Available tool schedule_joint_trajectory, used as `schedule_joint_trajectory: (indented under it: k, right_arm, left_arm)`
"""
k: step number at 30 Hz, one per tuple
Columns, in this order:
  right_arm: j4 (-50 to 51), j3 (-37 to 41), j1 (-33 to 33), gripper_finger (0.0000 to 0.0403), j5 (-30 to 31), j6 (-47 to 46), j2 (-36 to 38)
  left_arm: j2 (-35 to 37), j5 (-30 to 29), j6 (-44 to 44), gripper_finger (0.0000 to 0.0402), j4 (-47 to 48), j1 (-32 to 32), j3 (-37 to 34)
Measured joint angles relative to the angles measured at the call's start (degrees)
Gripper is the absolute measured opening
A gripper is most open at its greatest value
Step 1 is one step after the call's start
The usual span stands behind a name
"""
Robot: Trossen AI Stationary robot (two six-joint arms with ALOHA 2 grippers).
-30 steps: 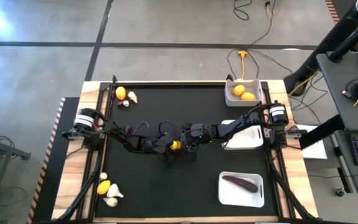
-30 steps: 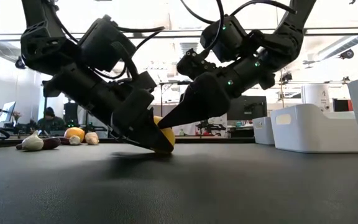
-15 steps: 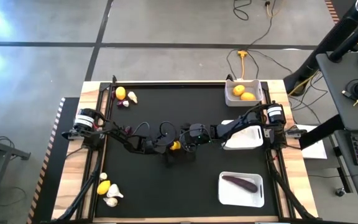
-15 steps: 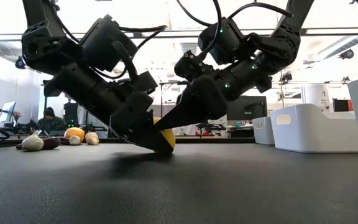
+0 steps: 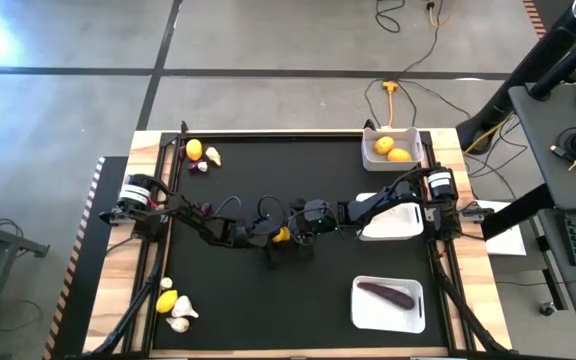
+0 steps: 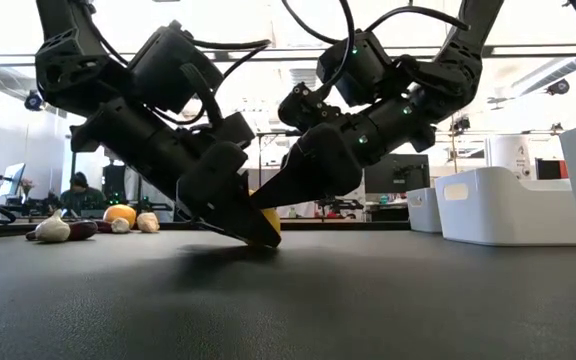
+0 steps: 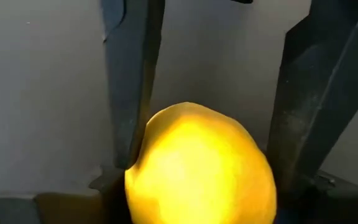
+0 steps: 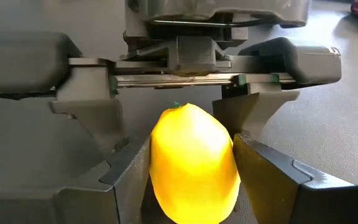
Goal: Sort produce into baskets
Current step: Put the lemon into the gray bin
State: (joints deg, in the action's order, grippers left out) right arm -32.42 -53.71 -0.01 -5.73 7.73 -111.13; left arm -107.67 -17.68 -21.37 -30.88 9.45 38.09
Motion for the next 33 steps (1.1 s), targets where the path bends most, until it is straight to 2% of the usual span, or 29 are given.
schedule_joint_trajectory:
  k: [3, 11, 19, 22, 24, 26, 29, 33]
  right_arm:
    - [0.1, 0.0, 0.0, 0.0221, 0.1, 0.0, 0.0]
    - [0.6, 0.0, 0.0, 0.0222, -0.2, 0.9, 0.0]
    - [0.8, 0.1, 0.0, 0.0223, -0.1, 0.3, 0.0]
    - [2.0, 0.1, 0.0, 0.0235, 1.7, 0.2, 0.0]
    - [3.2, 0.2, -0.2, 0.0248, 2.0, 0.3, 0.0]
    - [4.4, 0.6, 0.0, 0.0263, 2.7, 0.4, -0.4]
    - [3.5, 0.4, 0.0, 0.0280, 2.8, 0.8, -0.3]
    - [2.6, 0.4, 0.0, 0.0284, 2.8, 0.9, -0.3]
  left_arm:
    - [0.2, 2.9, 0.5, 0.0272, 2.2, -0.1, 0.3]
    - [1.6, 4.2, 0.4, 0.0274, 10.2, 0.0, 1.4]
    - [8.3, 6.5, -0.2, 0.0274, 21.0, 0.8, 0.9]
    - [11.2, 6.6, -0.8, 0.0274, 26.9, 1.9, 0.7]
    - [12.6, 5.5, -1.6, 0.0274, 30.0, 2.7, 0.5]
    - [13.1, 2.0, -3.1, 0.0274, 30.7, 3.2, 0.0]
    - [12.5, -3.0, -3.8, 0.0274, 29.5, 3.2, -0.3]
    - [10.2, -4.8, -3.4, 0.0274, 24.8, 3.0, -0.4]
